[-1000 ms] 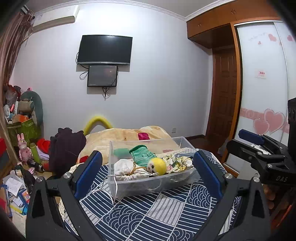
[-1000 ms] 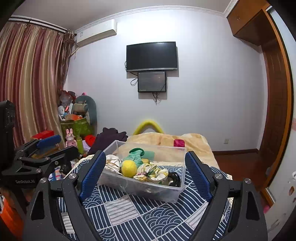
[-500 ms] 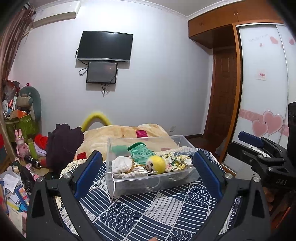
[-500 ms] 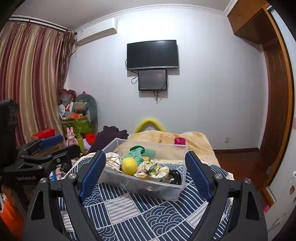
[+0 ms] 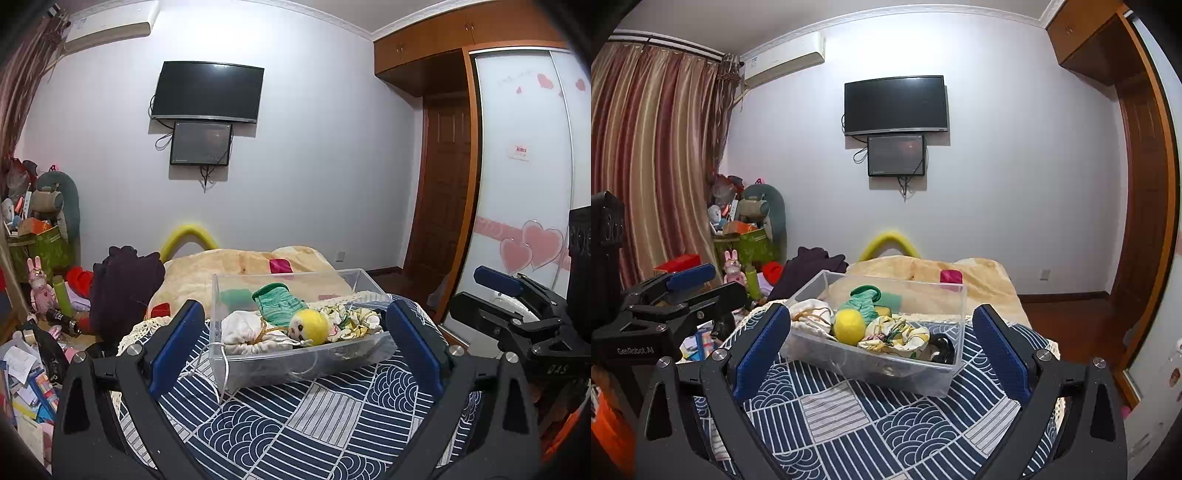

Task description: Organize soft objects

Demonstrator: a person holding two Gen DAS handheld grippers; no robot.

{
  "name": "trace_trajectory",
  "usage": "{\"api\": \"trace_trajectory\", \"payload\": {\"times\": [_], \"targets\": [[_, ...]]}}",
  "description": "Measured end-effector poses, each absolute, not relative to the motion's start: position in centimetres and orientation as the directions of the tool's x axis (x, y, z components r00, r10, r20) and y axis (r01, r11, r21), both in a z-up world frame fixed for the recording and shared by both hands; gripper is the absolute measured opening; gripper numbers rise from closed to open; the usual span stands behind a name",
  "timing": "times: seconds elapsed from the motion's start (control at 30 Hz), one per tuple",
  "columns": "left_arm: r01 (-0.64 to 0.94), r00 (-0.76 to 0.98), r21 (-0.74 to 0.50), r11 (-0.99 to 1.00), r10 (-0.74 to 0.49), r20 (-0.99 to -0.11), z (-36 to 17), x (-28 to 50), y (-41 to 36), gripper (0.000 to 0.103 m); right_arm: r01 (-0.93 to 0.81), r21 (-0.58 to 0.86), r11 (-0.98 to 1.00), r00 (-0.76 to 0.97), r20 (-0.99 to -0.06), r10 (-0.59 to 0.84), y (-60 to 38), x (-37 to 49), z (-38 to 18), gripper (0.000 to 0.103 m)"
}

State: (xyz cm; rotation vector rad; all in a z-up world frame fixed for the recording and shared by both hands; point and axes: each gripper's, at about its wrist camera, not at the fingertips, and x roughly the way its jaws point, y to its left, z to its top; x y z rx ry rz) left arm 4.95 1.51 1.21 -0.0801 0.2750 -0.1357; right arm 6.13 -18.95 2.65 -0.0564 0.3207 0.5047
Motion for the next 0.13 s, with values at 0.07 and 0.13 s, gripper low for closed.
{"api": "trace_trajectory", "payload": {"times": [0.07,0.13], "targets": [[0.128,0.951,-0.099,0.987,-0.15,-0.269,1.17,5.01,1.45,0.1,-0.483,0.026,0.875,0.826,-0.317,0.466,-18.98,6.17,2.6,0.099],[0.126,0.951,-0.095,0.987,-0.147,-0.271,1.13,5.09,1.33,0.1,-0.483,0.03,0.875,0.825,-0.318,0.466,-19.01,6.2,2.59,0.099]]}}
